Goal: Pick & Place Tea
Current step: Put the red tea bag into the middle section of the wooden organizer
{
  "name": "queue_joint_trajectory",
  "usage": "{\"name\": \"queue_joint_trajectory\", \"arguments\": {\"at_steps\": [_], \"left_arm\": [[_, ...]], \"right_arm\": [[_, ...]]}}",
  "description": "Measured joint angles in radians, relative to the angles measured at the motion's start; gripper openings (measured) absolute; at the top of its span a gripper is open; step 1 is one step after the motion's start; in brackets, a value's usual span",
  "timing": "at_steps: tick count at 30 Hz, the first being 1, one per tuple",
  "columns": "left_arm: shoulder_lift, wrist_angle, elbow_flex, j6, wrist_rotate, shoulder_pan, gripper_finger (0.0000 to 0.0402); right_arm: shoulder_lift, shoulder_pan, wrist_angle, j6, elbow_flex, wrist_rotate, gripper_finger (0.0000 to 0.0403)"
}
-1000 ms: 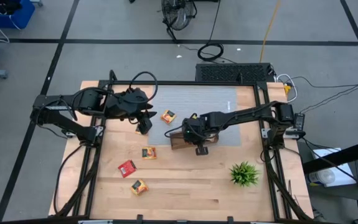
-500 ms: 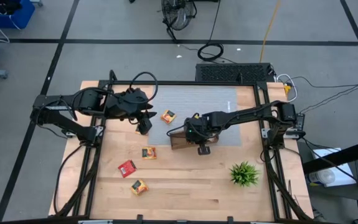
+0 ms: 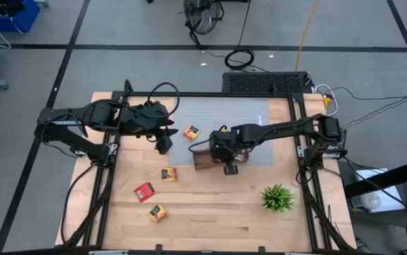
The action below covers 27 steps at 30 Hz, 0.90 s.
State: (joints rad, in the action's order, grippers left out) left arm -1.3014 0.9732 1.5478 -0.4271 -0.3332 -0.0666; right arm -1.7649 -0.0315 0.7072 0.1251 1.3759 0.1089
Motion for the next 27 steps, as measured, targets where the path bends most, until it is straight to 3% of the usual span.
{"name": "queue_joint_trajectory", "arguments": {"at_steps": [7, 15, 18, 24, 27], "left_arm": [[0.003, 0.044, 0.000, -0.020, 0.052, -0.001, 0.0155], [0.029, 0.076, 0.000, -0.040, 0.038, -0.041, 0.0158], [0.039, 0.077, 0.000, -0.049, 0.019, -0.064, 0.0153], [0.044, 0.044, -0.037, -0.084, -0.037, -0.125, 0.0158], [0.082, -0.130, -0.152, -0.087, -0.036, -0.179, 0.0163]], "right_arm": [[0.162, 0.003, -0.006, -0.184, 0.056, -0.014, 0.0000], [0.381, 0.082, -0.085, -0.295, 0.013, -0.308, 0.0000], [0.443, 0.121, -0.125, -0.297, -0.007, -0.371, 0.0000], [0.485, 0.154, -0.157, -0.298, -0.034, -0.373, 0.0000], [0.485, 0.158, -0.157, -0.323, -0.034, -0.370, 0.0000]]}}
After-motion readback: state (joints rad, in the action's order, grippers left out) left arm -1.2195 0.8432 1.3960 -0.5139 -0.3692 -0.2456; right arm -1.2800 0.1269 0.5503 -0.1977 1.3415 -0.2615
